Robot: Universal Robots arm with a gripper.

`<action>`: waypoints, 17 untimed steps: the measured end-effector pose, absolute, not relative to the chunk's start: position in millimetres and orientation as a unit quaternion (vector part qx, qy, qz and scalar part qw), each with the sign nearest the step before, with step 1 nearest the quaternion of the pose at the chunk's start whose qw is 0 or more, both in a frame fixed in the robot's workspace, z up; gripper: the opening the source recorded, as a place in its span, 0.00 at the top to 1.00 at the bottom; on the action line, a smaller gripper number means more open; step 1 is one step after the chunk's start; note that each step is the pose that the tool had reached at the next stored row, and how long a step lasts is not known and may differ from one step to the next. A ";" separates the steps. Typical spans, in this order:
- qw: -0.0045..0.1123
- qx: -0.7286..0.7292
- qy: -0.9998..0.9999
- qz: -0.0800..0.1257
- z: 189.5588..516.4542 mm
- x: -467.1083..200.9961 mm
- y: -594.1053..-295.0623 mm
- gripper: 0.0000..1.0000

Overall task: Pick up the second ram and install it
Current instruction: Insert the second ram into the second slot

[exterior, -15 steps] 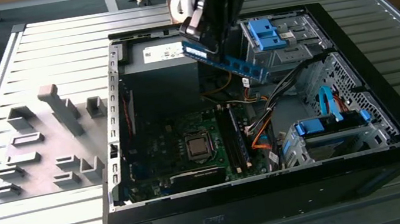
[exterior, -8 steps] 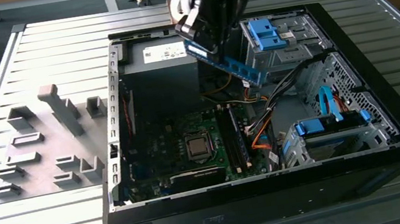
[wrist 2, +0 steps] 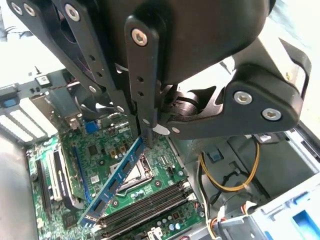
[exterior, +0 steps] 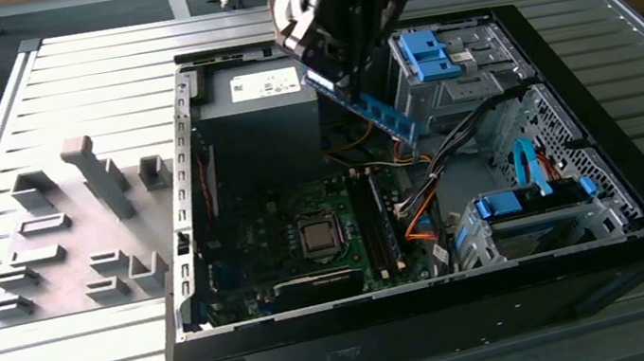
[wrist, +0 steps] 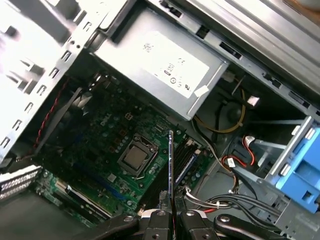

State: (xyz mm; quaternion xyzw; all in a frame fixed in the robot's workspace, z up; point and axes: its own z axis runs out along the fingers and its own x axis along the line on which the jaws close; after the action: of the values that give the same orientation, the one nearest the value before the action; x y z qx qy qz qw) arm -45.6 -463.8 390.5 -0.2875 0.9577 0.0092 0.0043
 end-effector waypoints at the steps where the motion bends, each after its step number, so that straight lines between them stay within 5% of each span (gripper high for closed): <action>1: 0.004 -0.281 0.960 0.009 390.5 -45.6 -463.8 0.86; 17: 0.005 -0.222 0.975 0.008 390.2 -45.6 -463.8 0.86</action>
State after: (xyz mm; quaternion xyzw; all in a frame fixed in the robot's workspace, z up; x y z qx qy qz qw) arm -45.6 -463.8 390.2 -0.2224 0.9749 0.0083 0.0048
